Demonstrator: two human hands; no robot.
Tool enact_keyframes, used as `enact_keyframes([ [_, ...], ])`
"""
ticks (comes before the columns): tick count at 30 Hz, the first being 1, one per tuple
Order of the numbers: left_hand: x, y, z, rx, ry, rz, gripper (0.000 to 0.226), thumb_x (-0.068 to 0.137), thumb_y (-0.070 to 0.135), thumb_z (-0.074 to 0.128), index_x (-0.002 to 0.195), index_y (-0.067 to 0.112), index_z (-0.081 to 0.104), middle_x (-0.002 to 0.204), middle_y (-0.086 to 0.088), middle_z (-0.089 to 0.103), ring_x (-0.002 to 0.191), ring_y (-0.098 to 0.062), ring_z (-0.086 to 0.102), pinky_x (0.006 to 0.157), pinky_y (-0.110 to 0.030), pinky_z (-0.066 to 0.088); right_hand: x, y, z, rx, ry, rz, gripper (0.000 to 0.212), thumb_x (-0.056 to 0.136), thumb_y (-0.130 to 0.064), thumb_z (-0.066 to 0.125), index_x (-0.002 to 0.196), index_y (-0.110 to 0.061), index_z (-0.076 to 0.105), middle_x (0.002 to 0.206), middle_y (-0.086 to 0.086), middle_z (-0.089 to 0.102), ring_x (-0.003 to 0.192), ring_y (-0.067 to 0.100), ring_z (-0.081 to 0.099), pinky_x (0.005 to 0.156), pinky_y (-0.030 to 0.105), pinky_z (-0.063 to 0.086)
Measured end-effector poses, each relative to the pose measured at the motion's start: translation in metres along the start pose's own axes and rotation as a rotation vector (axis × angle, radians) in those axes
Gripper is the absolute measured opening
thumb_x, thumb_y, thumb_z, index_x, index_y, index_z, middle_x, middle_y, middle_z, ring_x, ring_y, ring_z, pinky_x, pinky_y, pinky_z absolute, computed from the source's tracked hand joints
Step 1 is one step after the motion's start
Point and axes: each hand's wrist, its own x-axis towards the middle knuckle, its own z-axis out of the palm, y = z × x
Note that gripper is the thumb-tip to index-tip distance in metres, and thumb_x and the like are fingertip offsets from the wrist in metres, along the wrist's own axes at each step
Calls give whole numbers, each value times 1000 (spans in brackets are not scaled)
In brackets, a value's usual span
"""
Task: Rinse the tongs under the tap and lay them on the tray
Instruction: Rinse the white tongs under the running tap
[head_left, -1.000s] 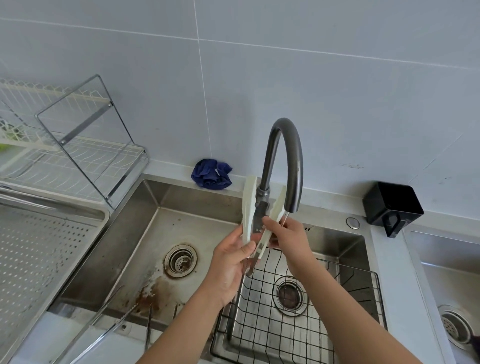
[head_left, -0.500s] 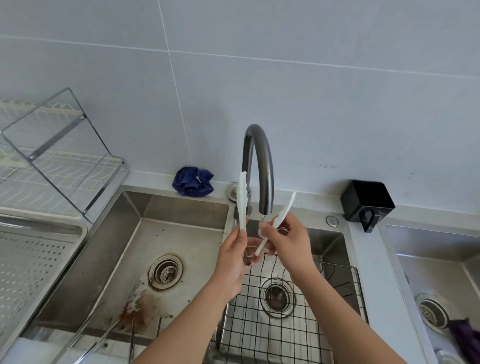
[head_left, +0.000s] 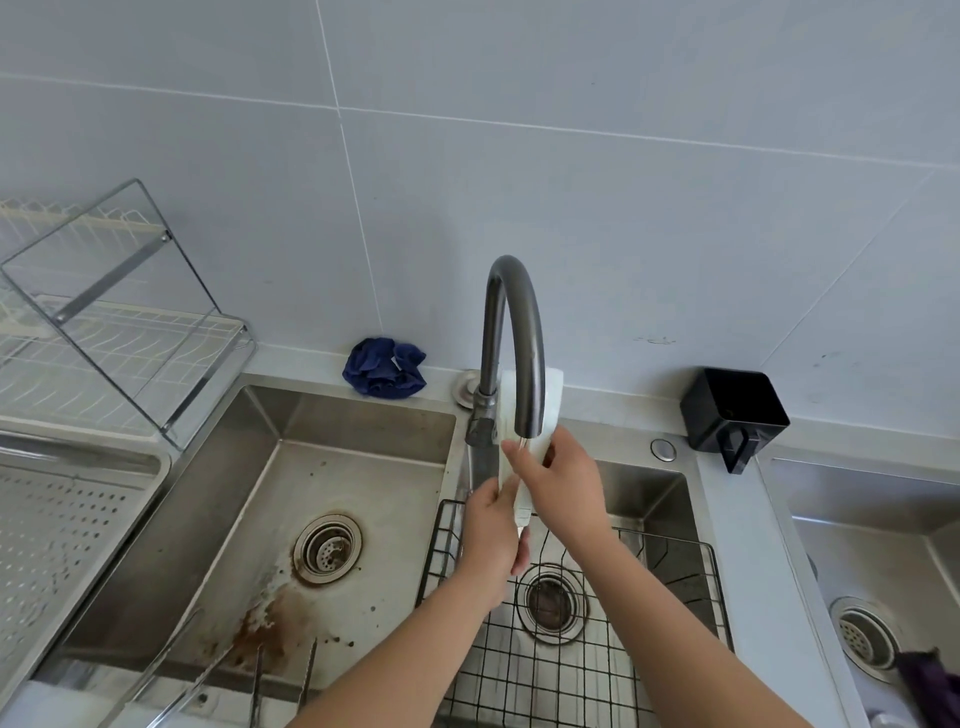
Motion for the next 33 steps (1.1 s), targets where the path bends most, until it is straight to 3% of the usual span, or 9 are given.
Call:
enact_keyframes([
  [5,-12,0,-18,0,34,30,52,102,55,44,86,12,67,46,-1,45,33,-12,35,33,-18,25,-3,-7,19,-92,-37,61,45,92,-60,64,72,-27,40,58,-12,45,47,1,41,45,16,26],
  [9,-18,2,-27,27,74,75,47,106,47,39,98,8,65,50,-2,51,34,-13,38,34,-20,27,-5,-14,32,-23,-24,101,34,96,-52,62,81,-28,42,76,-6,56,63,6,51,52,25,35],
  [13,-26,3,-28,89,105,226,32,106,41,41,99,25,68,71,-4,59,53,-14,47,45,-24,36,-5,-26,32,618,-149,385,25,99,-30,64,112,-10,54,100,17,72,83,26,69,68,36,57],
  [15,-30,2,-32,121,108,248,31,105,44,42,95,30,68,75,-5,56,61,-15,48,50,-25,39,-6,-23,24,881,-239,450,31,99,-20,67,120,2,59,102,24,69,89,35,64,79,44,53],
  [20,-45,-10,-42,97,1,127,33,102,49,45,90,39,73,68,-3,55,52,-9,50,43,-22,42,-16,0,11,1039,-450,390,43,89,-34,77,122,-9,65,111,21,68,99,35,64,69,35,56],
  [22,-49,-14,-44,116,-47,53,30,100,51,48,90,43,75,63,5,62,47,-7,55,38,-22,43,-20,6,11,985,-458,356,36,86,-42,79,110,-16,72,104,16,71,96,33,66,64,34,58],
  [25,-50,-20,-53,180,-130,19,35,102,46,50,103,18,72,64,-2,61,46,-15,51,40,-27,37,-25,8,14,646,-347,318,57,82,-62,74,116,-17,68,100,6,75,93,24,73,81,43,63],
  [30,-50,-30,-85,811,88,332,18,100,30,57,113,31,70,100,15,65,85,0,62,73,-15,47,-37,21,0,136,-266,200,62,87,-75,53,125,-27,48,105,0,67,78,21,70,58,35,63],
  [33,-52,-38,-104,1014,110,413,27,97,23,59,120,36,64,104,19,57,98,-4,56,81,-19,46,-47,40,-10,-34,-245,188,55,95,-70,46,129,-28,50,101,-6,64,85,21,68,72,47,63],
])
